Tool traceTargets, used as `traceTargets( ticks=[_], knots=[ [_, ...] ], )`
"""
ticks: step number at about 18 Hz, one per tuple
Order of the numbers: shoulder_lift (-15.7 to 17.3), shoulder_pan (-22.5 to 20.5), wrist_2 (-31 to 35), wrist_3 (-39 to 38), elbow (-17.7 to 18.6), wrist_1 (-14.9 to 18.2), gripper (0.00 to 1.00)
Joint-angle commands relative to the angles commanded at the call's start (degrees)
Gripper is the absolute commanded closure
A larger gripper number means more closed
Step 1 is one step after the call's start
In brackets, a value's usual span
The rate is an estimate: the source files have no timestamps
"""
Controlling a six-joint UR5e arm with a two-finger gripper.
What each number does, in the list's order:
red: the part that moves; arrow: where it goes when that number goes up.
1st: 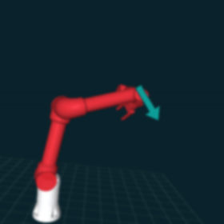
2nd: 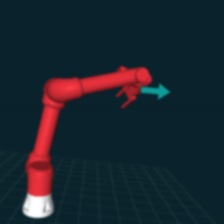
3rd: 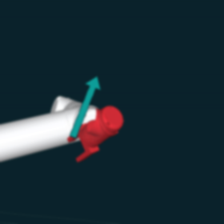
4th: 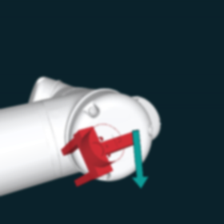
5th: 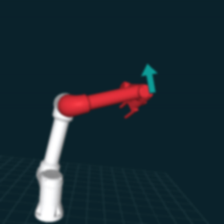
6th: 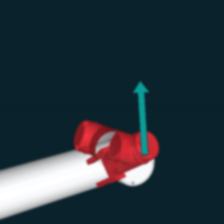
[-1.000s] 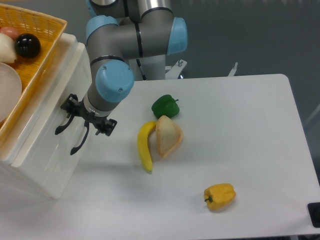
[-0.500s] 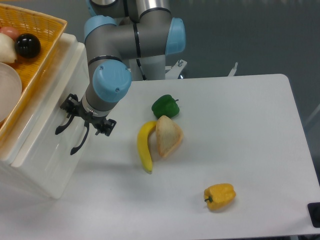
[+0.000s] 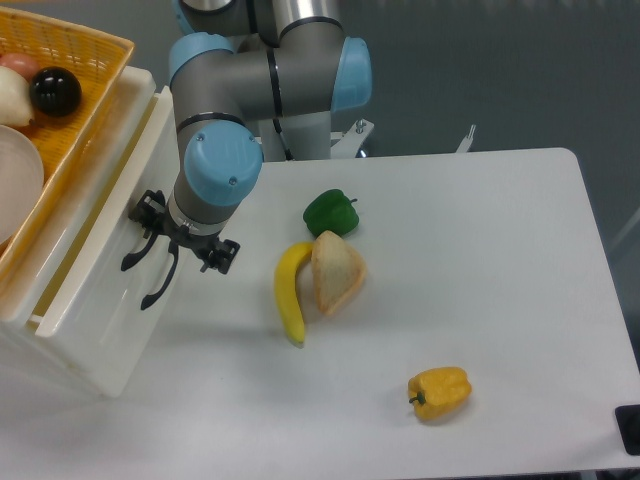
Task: Slide open the top white drawer
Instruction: 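Pull the upper white drawer outward by its handle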
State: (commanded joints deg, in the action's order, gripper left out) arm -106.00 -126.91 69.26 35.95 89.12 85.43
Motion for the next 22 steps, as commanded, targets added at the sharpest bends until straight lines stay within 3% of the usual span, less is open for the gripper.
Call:
traceTargets(
  ticks=[22],
  knots=[
    [-0.44, -3.34, -0.09, 0.00, -0.35, 0.00, 0.00]
  ],
)
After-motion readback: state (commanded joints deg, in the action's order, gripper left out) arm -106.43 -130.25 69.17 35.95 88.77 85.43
